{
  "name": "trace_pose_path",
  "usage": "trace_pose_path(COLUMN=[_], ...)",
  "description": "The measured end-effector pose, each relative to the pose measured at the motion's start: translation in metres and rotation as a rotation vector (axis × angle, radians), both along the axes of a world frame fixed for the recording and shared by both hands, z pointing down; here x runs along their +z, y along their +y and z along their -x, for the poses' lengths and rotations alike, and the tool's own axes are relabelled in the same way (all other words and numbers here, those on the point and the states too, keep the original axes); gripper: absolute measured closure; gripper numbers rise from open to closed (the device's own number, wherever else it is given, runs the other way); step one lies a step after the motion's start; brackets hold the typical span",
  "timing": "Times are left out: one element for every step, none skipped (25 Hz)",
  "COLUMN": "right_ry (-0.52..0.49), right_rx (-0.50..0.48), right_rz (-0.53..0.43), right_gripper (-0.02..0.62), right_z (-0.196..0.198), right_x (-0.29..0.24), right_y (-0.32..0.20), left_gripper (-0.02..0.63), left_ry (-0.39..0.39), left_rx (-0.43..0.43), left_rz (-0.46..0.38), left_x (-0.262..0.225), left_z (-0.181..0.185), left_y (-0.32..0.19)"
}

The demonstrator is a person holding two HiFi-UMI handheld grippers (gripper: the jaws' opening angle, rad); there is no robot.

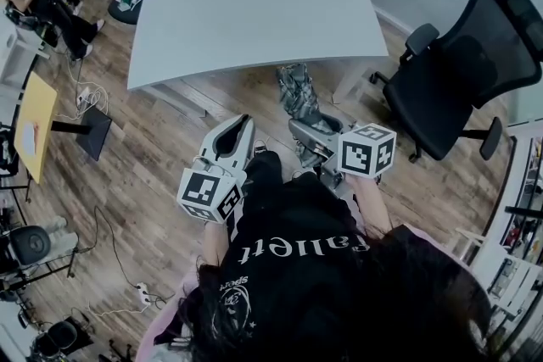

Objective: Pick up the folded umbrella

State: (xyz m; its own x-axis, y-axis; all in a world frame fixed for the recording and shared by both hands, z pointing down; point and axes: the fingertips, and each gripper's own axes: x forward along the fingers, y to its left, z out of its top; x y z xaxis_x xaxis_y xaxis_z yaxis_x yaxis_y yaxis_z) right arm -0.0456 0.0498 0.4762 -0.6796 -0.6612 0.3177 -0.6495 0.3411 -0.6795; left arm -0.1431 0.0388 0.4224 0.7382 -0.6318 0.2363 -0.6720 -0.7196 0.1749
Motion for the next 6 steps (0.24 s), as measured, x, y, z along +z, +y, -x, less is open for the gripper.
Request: trace_pose_path(right_ry=[0.000,0.001,0.001,0.002,0.002,0.002], right_rx=[-0.001,-0.002,-0.003,-0.005,-0.007,-0.009], right_rz=[0.000,0.000,0.000,0.002,0.004,0.006], right_gripper=[0.362,0.362,0.362,0.362,0.362,0.362], right_z=[0.0000,0.0005,0.0015,0.0027,0.0040,0.0053], right_x=[-0.0002,-0.0006,-0.0009,-0.0012,-0.0014,-0.0016], right_y=[0.0007,0.0004,-0.0009,-0.0027,-0.0047,-0.0066], left_gripper=[0.569,0.569,0.568,0.569,0.569,0.569], left_ry=[-0.001,-0.001,-0.002,-0.002,-0.002,-0.002], left_rx=[0.000,-0.001,-0.002,-0.003,-0.004,-0.005], left_rz=[0.000,0.001,0.002,0.003,0.005,0.007], left_x=[-0.0002,-0.0002,-0.0003,-0.0003,-0.0003,-0.0003], left_z=[0.0000,0.0004,0.0012,0.0023,0.0035,0.0047], left_y=[0.0007,0.0005,-0.0008,-0.0026,-0.0045,-0.0065])
